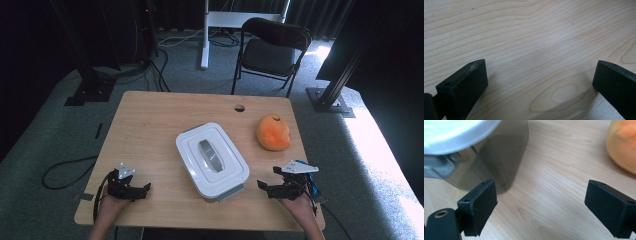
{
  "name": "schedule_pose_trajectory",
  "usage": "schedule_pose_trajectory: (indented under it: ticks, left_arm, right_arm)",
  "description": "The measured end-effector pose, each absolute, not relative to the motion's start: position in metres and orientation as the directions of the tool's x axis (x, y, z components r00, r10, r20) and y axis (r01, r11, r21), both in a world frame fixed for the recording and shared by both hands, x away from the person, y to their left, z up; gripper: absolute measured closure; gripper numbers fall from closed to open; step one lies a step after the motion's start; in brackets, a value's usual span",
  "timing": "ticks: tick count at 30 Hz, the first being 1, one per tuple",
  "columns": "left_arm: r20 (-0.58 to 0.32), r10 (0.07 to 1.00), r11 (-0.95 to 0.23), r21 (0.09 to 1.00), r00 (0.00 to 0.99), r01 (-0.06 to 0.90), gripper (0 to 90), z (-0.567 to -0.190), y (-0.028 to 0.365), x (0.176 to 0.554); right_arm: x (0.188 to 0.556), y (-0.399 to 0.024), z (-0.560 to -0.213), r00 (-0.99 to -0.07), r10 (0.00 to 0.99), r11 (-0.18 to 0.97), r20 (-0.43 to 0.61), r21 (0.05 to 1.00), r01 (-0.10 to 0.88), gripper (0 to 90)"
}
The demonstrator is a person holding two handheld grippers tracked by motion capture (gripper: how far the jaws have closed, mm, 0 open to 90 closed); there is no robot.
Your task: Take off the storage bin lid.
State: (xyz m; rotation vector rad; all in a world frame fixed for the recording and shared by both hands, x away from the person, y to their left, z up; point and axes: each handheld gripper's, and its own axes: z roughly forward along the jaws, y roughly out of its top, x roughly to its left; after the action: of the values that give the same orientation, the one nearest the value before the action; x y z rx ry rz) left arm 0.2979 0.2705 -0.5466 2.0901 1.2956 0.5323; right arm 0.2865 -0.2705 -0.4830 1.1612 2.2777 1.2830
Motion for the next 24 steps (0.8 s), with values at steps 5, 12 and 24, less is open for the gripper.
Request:
schedule_pose_trajectory:
  ticks: [5,12,24]
  left_arm:
    - [0.017,0.899,-0.331,0.683,0.439,0.651,0.2,-0.547,0.27,0.298]
    - [0.014,0.9,-0.328,0.683,0.437,0.652,0.2,-0.547,0.269,0.298]
    - [0.014,0.9,-0.327,0.684,0.436,0.652,0.2,-0.547,0.269,0.298]
  right_arm:
    - [0.282,-0.275,-0.47,-0.633,0.762,0.262,0.138,0.828,0.496,10.3]
    - [0.28,-0.277,-0.458,-0.623,0.769,0.233,0.14,0.847,0.478,10.2]
    - [0.281,-0.253,-0.434,-0.664,0.738,0.239,0.119,0.875,0.422,10.3]
